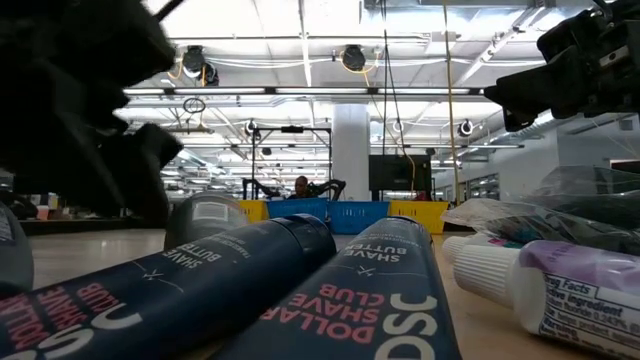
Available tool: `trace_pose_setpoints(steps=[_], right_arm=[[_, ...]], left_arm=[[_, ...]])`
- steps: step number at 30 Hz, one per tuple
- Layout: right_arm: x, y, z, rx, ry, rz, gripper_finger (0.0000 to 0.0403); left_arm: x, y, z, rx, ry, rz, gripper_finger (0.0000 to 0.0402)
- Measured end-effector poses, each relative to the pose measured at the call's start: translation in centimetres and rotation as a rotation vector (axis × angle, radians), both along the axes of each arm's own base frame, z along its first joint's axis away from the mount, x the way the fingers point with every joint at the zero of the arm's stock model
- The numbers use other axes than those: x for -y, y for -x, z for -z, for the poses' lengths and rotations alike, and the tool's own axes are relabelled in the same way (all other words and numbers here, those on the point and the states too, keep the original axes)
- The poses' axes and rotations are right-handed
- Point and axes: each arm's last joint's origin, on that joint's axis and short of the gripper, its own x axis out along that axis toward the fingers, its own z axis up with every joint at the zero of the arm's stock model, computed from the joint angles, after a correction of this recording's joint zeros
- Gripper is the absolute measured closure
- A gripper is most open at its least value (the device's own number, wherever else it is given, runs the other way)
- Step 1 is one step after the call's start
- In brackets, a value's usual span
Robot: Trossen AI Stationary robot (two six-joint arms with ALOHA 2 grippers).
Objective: Pick & Place Travel size toiletries
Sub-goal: Put the top deodorant cream into the right blue bin
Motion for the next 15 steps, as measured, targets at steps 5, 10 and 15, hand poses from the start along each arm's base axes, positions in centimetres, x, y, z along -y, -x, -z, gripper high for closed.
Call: trace_pose_setpoints(steps=[5,10,15], right_arm=[[0.0,0.0,0.0,-0.001,0.0,0.0,0.0298],[0.0,0.0,0.0,-0.001,0.0,0.0,0.0298],[0.0,0.0,0.2,-0.019,-0.004,-0.003,0.0298]], left_arm=[[0.7,-2.5,-4.9,-0.114,-0.149,0.074,0.0195],[1.3,-3.1,-7.3,-0.05,-0.396,0.246,0.0195],[1.2,-3.1,-7.5,-0.005,-0.628,0.376,0.0195]])
